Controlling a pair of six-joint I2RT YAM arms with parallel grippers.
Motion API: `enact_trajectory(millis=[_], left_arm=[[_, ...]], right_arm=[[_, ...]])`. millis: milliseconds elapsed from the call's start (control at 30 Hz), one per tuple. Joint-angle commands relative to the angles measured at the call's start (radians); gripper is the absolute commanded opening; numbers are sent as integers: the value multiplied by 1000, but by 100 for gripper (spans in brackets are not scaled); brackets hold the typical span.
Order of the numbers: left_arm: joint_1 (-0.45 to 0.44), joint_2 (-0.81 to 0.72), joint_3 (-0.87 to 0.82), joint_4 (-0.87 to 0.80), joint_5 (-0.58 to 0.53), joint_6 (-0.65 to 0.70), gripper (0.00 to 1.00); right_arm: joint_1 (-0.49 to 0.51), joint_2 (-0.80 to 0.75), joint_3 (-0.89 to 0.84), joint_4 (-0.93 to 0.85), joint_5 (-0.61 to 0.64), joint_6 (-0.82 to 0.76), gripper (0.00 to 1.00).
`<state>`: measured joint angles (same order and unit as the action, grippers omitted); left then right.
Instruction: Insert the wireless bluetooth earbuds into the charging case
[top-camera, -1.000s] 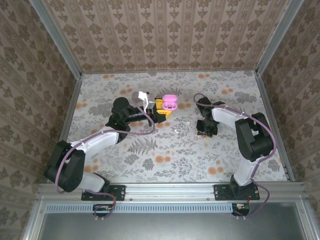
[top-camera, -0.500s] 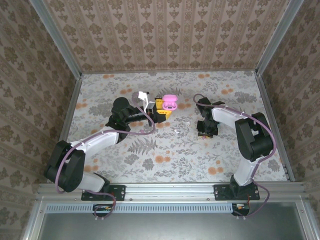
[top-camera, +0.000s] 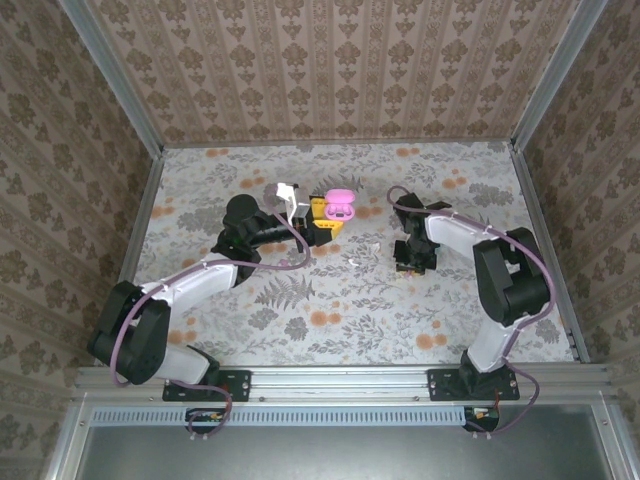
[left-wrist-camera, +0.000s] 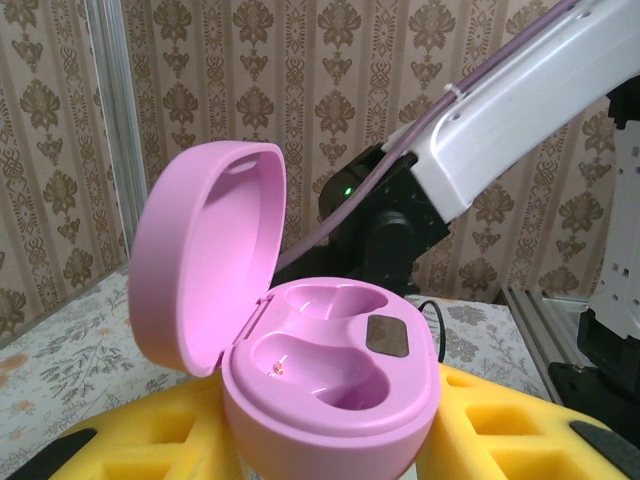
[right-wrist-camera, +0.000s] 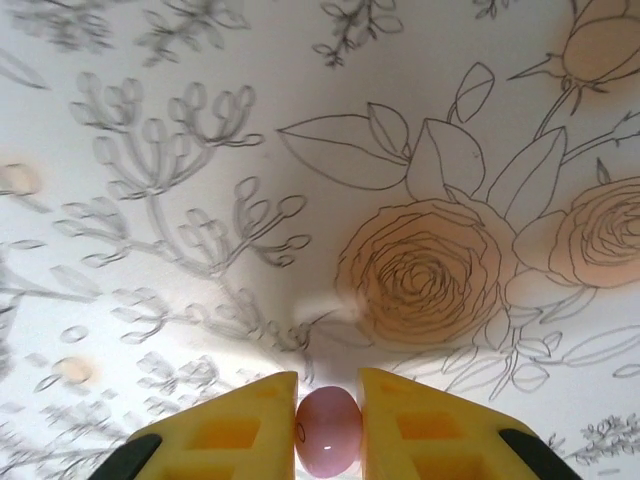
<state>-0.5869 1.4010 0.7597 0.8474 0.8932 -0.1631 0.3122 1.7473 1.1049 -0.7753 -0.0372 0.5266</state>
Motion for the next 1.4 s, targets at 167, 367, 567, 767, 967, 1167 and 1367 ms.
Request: enact_trajectory(millis=[167,367,567,767,967,1167,1367], left_arm=[[5,14,18,24,16,-3,42],[5,52,35,56,36,-32,42],[-1,77,49,75,63,-52,42],[-9,86,61,74,76,-55,42],[-13,91,68,65,78,-52,42],[-17,92,78,50,87,-46,42],[-21,86,76,48,89,-46,42]], right_arm=[[-24,-313,4,57,-268,27,22],[-28,-464,63,151,-512,65,22],[-26,-520,119,229,-674,81,23],[-22,-520,139,329,-783,114,23],[-4,-503,162,374,-822,122,23],[26,-479,207,336,-813,79,24],[48,-443,256,260,-763,14,24]])
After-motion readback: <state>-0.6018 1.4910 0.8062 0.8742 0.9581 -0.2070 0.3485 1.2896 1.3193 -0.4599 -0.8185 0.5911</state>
